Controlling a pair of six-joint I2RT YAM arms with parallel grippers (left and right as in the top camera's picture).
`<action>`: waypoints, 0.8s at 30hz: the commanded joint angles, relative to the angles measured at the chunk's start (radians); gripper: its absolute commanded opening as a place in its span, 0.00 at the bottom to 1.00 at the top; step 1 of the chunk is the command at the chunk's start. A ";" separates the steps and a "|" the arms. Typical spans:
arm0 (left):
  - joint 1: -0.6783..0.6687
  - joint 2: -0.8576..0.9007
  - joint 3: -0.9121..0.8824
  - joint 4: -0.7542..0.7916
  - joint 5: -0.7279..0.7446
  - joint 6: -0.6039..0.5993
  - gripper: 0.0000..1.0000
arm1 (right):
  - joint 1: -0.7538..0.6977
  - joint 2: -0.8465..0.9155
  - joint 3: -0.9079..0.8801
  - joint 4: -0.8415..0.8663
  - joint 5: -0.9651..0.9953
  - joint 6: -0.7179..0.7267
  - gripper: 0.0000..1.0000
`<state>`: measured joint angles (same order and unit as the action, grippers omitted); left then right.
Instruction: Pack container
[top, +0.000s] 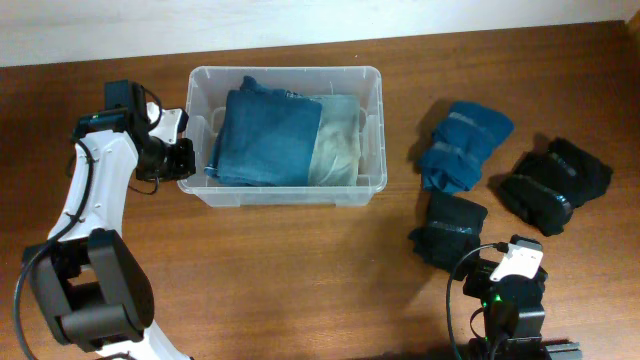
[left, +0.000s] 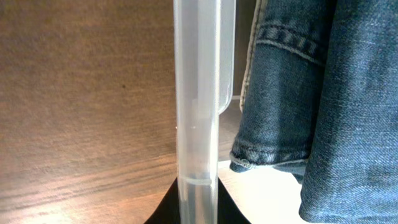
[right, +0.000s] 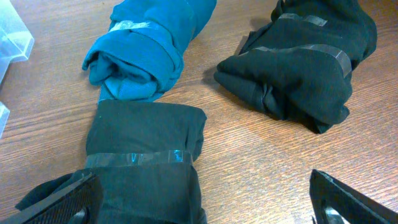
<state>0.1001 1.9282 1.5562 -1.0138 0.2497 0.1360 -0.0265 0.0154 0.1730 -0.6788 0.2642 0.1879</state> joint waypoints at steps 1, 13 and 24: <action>0.006 0.027 -0.035 -0.030 -0.020 -0.107 0.06 | -0.008 -0.010 -0.008 0.002 0.002 0.011 0.98; 0.006 -0.108 0.216 -0.198 0.050 -0.106 0.77 | -0.008 -0.010 -0.008 0.002 0.002 0.011 0.98; 0.008 -0.413 0.476 -0.223 0.004 -0.098 1.00 | -0.008 -0.010 -0.008 0.013 0.002 0.011 0.98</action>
<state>0.1036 1.6035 1.9968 -1.2423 0.2783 0.0368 -0.0265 0.0158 0.1730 -0.6777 0.2642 0.1879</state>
